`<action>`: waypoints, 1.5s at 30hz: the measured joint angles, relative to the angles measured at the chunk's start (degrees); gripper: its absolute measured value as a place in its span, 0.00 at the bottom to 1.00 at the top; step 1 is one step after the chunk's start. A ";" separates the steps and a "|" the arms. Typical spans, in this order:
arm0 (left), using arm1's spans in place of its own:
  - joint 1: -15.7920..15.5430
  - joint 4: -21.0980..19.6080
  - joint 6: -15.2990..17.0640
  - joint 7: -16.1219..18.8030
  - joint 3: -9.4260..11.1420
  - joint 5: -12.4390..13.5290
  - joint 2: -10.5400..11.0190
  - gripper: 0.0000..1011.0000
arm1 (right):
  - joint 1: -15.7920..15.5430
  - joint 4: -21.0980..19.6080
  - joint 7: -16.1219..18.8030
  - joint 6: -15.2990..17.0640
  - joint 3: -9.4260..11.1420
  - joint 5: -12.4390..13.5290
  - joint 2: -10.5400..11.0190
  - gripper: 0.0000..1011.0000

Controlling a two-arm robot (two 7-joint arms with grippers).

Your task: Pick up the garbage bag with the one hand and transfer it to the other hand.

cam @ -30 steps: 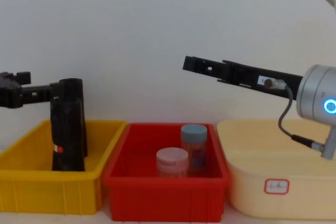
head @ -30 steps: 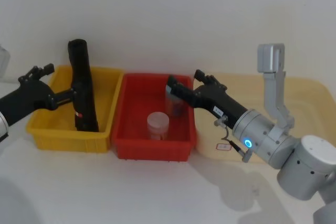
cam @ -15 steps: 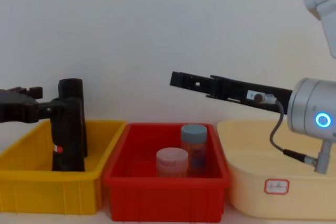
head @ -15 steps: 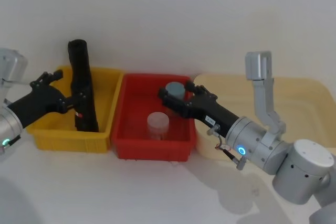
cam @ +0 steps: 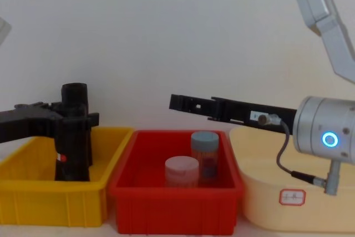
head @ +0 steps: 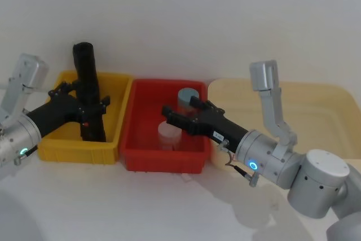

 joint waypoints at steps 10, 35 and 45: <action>-0.82 1.94 0.67 0.94 0.35 0.76 -0.82 0.99 | 1.68 2.40 0.42 0.45 -1.95 -0.51 0.07 0.99; -1.21 4.24 0.28 0.03 0.18 -0.13 -1.71 0.99 | 7.96 12.26 -0.60 0.40 -6.06 -5.95 -1.29 0.99; -1.21 4.50 0.19 -0.04 0.20 -0.75 -1.92 0.99 | 9.59 13.87 0.15 2.61 -7.12 -6.45 -1.77 0.99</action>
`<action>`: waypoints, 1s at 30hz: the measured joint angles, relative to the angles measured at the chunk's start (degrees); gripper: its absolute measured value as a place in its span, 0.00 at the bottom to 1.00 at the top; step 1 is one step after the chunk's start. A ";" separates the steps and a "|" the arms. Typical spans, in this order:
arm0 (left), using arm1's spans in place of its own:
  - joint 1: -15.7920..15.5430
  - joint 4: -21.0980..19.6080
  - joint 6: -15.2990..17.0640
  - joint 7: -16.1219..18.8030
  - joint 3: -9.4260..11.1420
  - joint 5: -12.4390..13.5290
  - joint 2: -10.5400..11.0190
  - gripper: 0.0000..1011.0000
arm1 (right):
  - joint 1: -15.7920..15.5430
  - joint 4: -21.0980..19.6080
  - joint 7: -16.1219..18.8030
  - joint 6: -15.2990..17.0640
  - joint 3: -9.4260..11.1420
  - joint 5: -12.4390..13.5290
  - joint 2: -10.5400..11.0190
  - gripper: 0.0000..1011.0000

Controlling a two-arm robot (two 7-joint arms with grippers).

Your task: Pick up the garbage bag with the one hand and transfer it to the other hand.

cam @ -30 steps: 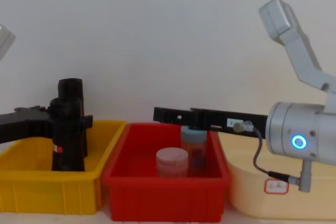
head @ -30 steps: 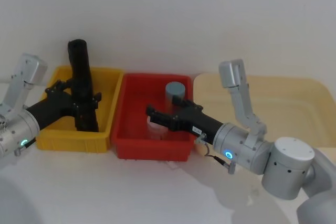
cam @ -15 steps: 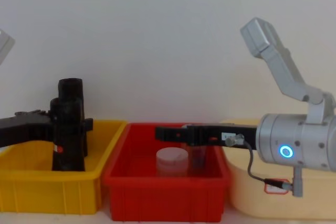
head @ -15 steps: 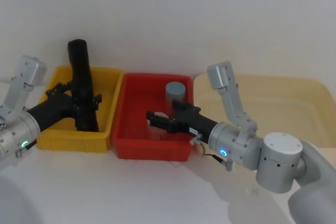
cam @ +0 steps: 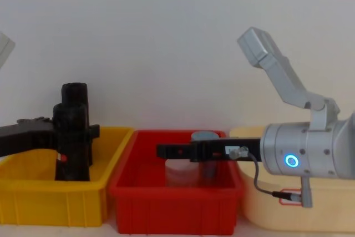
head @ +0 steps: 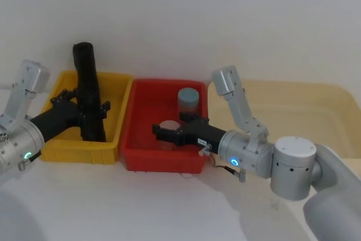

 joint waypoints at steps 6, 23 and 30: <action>0.25 -0.19 0.08 0.24 0.06 -0.28 -0.21 0.99 | 0.79 0.82 -0.06 1.33 -0.75 -0.74 -0.31 0.99; 1.29 -2.48 0.97 1.36 0.42 -1.06 -0.79 0.99 | 2.44 3.48 -0.67 2.24 -2.20 -3.45 -0.91 0.99; 1.73 -3.27 1.40 1.79 0.49 -1.42 -0.93 0.99 | 2.72 4.12 -0.47 2.11 -2.49 -4.22 -0.99 0.99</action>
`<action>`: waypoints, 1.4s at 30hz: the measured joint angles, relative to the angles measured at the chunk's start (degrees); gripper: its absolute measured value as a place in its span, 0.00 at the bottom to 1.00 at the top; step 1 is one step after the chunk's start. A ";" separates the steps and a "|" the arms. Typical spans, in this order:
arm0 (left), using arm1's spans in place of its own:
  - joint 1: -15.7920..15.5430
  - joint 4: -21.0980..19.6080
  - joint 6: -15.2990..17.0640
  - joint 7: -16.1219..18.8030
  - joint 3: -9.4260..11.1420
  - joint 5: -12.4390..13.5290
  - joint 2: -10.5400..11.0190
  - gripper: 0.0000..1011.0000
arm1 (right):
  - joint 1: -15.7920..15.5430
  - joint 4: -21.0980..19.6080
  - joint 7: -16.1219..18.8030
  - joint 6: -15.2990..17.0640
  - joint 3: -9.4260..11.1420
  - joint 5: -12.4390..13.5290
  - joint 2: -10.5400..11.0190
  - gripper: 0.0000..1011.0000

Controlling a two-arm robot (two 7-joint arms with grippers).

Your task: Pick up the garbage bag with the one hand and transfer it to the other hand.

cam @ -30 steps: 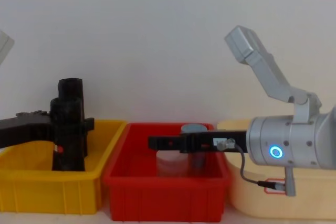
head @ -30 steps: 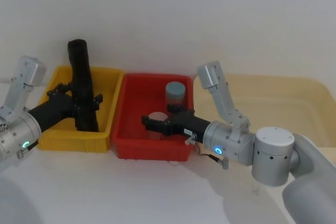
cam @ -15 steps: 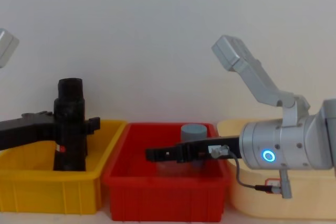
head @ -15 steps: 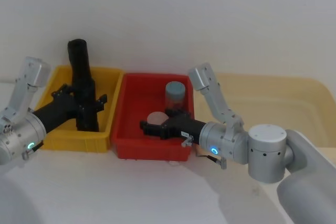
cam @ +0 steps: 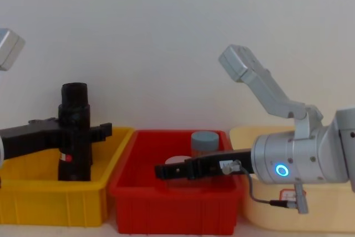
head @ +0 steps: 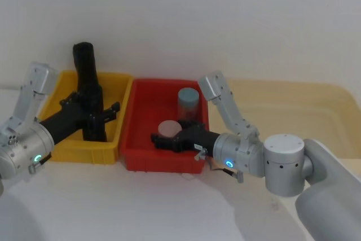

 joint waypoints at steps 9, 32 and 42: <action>0.26 -0.48 0.24 0.27 0.05 -0.21 -0.08 0.94 | 0.16 0.33 0.25 -0.17 -0.17 -0.45 -0.04 0.87; 0.46 -0.86 0.48 0.49 0.08 -0.40 -0.15 0.46 | 0.33 0.59 0.53 -0.38 -0.31 -0.88 -0.09 0.66; 0.17 -2.29 0.54 0.75 0.69 0.84 0.27 0.40 | 0.03 -0.88 0.72 -0.79 0.25 -0.89 0.15 0.66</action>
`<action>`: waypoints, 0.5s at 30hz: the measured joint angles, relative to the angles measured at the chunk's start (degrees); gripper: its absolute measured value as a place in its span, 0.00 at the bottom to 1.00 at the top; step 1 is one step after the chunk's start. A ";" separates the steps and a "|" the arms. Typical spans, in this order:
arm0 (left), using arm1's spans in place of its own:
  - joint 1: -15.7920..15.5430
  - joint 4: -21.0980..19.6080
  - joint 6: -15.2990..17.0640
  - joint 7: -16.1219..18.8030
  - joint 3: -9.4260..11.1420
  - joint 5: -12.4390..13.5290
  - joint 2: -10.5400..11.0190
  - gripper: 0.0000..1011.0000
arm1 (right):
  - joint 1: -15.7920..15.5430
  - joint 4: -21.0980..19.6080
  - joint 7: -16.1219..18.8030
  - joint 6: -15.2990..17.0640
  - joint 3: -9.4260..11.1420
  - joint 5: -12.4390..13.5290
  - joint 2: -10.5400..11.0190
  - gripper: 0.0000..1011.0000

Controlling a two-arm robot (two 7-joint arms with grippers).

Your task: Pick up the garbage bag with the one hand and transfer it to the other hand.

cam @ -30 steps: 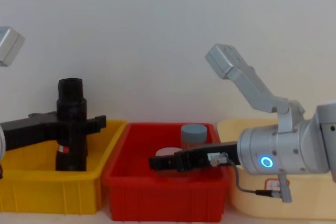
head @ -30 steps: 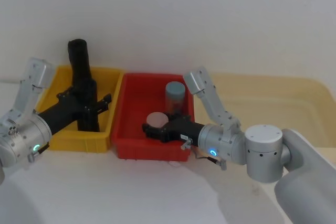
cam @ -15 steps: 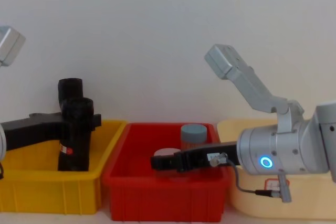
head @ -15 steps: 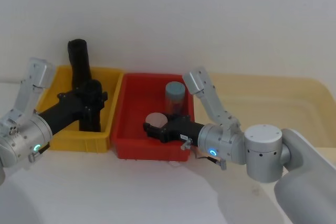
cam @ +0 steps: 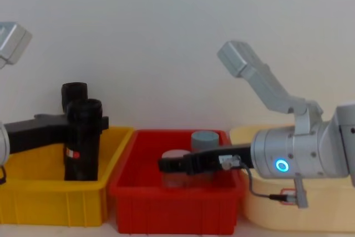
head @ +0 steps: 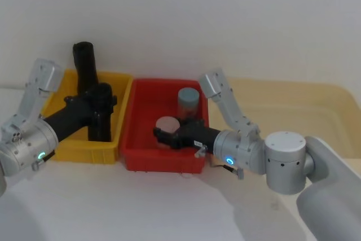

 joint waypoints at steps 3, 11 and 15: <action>-0.27 -0.85 -0.04 0.00 0.15 0.50 0.18 0.39 | -0.26 -1.17 0.03 -0.32 0.41 0.06 0.29 0.66; -1.98 -4.46 -0.29 -0.38 0.72 2.21 1.01 0.37 | -1.36 -7.20 -0.11 -1.61 2.46 0.81 1.96 0.66; -3.66 -6.73 -0.31 -0.98 1.26 3.19 1.60 0.37 | -1.99 -10.41 -0.52 -2.07 3.64 1.25 3.06 0.66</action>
